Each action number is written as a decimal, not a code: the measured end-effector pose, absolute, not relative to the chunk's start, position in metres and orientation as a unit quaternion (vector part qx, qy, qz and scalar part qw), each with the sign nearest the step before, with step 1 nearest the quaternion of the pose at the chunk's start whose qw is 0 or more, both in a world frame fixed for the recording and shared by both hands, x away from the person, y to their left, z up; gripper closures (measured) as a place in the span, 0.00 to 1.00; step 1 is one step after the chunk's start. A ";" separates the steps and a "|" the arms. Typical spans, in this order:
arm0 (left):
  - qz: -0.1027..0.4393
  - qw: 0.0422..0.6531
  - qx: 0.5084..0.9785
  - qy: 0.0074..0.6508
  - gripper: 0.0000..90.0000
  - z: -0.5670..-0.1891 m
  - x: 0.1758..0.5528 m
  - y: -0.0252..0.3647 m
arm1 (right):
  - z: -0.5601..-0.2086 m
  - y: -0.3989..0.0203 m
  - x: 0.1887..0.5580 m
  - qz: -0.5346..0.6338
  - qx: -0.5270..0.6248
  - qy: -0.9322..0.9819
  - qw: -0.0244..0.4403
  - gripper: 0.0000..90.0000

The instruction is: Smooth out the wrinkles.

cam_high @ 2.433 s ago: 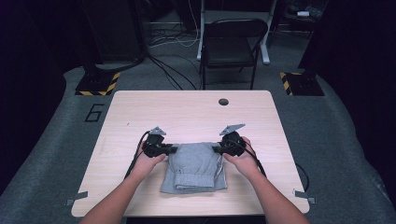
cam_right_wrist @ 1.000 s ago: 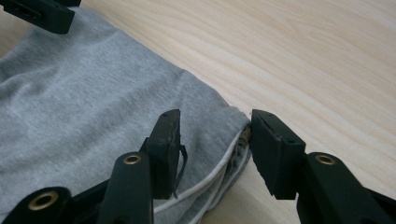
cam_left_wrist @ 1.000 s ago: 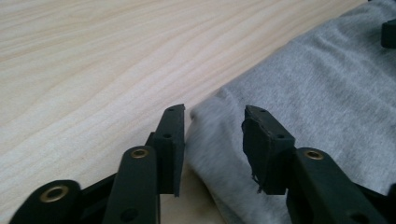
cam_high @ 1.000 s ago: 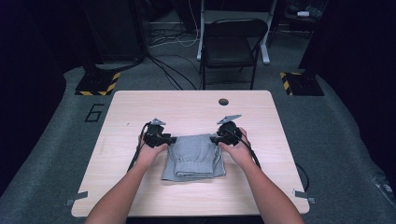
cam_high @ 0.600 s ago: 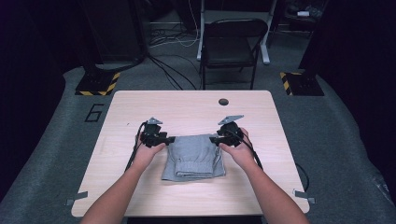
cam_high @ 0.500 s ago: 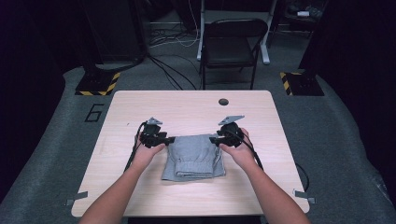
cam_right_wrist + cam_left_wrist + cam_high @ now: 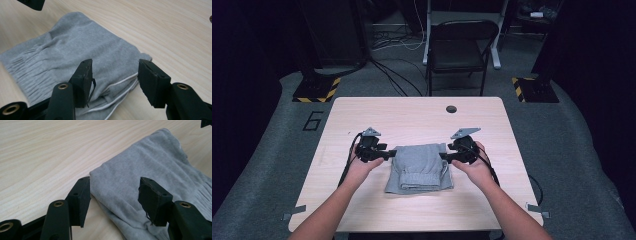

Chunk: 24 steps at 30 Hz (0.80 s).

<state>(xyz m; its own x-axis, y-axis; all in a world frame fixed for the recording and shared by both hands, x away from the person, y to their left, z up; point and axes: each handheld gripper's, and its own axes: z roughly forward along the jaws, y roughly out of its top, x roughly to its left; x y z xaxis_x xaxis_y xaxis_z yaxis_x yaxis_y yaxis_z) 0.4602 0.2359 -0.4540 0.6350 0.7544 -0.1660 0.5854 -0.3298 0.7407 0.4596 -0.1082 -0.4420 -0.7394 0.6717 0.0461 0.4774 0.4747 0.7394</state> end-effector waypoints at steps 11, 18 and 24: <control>0.105 0.411 0.817 0.391 0.47 -0.431 0.414 0.249 | -0.424 -0.119 0.421 0.380 0.330 0.855 0.123 0.49; 0.099 0.424 0.809 0.395 0.47 -0.436 0.389 0.260 | -0.433 -0.124 0.400 0.375 0.331 0.856 0.134 0.49; 0.095 0.427 0.802 0.407 0.47 -0.447 0.371 0.270 | -0.445 -0.132 0.386 0.386 0.341 0.847 0.129 0.49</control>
